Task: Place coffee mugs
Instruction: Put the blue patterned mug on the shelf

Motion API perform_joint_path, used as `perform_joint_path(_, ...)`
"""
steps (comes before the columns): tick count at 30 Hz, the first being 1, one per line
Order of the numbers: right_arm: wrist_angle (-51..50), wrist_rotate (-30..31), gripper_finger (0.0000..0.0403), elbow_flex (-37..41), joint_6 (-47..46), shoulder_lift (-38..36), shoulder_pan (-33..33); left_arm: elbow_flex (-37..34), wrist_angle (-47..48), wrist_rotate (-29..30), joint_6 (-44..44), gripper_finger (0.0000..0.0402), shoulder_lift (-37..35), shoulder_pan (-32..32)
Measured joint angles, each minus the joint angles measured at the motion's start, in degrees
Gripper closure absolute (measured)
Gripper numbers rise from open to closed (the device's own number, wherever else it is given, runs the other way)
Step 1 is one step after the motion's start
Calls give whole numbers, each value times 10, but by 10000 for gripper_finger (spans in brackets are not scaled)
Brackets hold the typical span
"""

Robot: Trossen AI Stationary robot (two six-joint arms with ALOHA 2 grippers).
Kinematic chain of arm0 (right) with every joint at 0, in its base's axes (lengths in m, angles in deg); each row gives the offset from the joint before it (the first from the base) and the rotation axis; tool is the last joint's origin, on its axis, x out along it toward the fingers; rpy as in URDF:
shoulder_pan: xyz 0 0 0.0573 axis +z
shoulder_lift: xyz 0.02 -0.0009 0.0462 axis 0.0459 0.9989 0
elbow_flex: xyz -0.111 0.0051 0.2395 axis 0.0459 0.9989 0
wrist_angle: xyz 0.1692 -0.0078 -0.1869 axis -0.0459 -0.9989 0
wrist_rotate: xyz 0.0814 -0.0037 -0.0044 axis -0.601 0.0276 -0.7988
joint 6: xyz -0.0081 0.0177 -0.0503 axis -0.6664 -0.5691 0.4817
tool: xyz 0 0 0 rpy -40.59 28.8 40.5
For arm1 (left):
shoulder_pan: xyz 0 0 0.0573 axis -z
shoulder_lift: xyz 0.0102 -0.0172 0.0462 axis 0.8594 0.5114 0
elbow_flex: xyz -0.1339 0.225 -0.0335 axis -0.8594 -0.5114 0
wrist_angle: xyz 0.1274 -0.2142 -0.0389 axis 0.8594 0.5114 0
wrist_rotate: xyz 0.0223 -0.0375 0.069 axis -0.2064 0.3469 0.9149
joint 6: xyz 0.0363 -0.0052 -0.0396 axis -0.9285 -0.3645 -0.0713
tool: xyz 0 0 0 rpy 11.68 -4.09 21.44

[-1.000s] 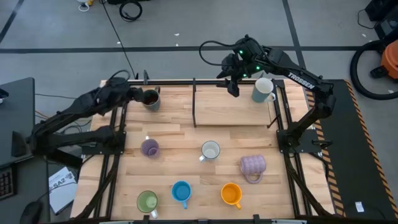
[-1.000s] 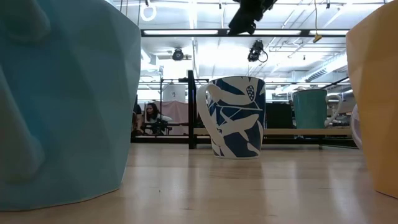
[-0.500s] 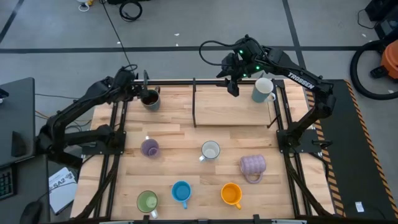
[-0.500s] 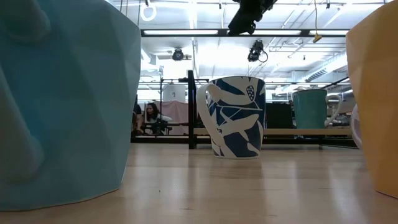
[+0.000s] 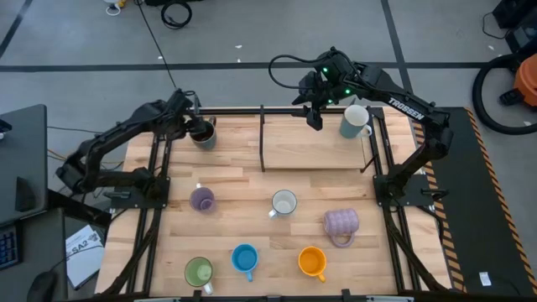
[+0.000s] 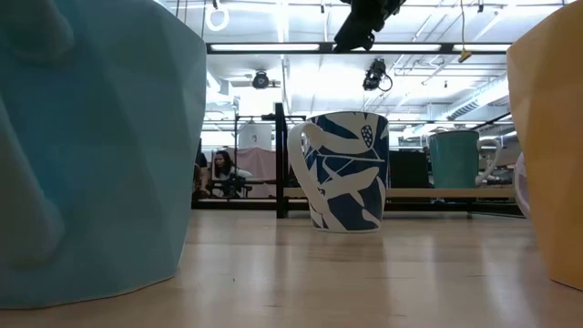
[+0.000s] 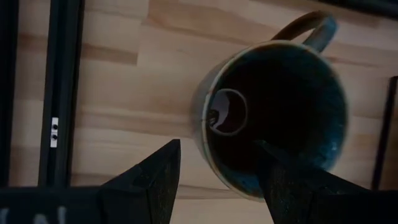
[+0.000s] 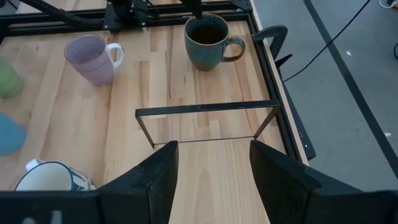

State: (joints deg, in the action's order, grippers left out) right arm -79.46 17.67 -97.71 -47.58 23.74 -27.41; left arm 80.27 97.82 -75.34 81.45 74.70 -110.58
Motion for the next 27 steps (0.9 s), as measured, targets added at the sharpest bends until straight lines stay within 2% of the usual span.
perform_joint_path(12,0,0,199,0,0,0,0,0,-1,1,-11,201,64,0)
perform_joint_path(27,0,0,199,0,0,0,0,0,-4,1,-32,308,66,0)
